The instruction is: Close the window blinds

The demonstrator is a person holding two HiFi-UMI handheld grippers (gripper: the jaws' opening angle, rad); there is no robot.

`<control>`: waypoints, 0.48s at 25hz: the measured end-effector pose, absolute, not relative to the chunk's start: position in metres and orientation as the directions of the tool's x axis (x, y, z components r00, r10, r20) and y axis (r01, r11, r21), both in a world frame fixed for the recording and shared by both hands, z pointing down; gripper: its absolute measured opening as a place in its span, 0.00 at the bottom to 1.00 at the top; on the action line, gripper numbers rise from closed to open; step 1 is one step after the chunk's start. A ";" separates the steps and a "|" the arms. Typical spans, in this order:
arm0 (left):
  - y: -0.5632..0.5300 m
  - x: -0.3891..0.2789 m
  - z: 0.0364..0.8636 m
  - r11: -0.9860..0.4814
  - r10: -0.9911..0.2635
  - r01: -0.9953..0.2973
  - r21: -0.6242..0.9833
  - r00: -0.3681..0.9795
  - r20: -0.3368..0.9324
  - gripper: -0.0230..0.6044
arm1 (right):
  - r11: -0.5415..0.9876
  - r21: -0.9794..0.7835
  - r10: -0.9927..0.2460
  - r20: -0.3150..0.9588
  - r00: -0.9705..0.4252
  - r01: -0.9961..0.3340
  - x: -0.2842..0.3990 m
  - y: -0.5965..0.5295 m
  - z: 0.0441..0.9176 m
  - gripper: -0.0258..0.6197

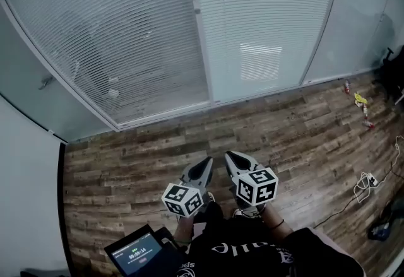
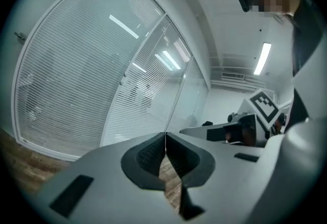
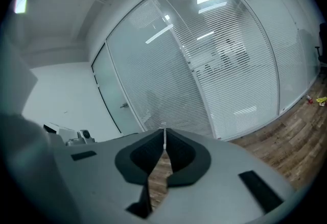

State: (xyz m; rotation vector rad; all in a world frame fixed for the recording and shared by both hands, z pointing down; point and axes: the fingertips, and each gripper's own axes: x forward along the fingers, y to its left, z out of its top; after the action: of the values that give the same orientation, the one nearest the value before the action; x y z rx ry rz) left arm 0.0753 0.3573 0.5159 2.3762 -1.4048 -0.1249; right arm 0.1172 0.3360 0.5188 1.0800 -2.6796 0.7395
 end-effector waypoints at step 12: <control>0.389 0.129 0.517 -0.425 -0.867 -0.842 0.334 0.484 0.117 0.04 | 0.643 -0.387 -0.589 0.300 -0.750 -0.660 0.164 0.368 0.522 0.08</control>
State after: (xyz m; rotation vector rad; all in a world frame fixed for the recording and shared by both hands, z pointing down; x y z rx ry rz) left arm 0.1289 0.3894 0.5166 2.3877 -1.4347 -0.1028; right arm 0.1643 0.3676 0.5215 1.0386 -2.7132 0.7275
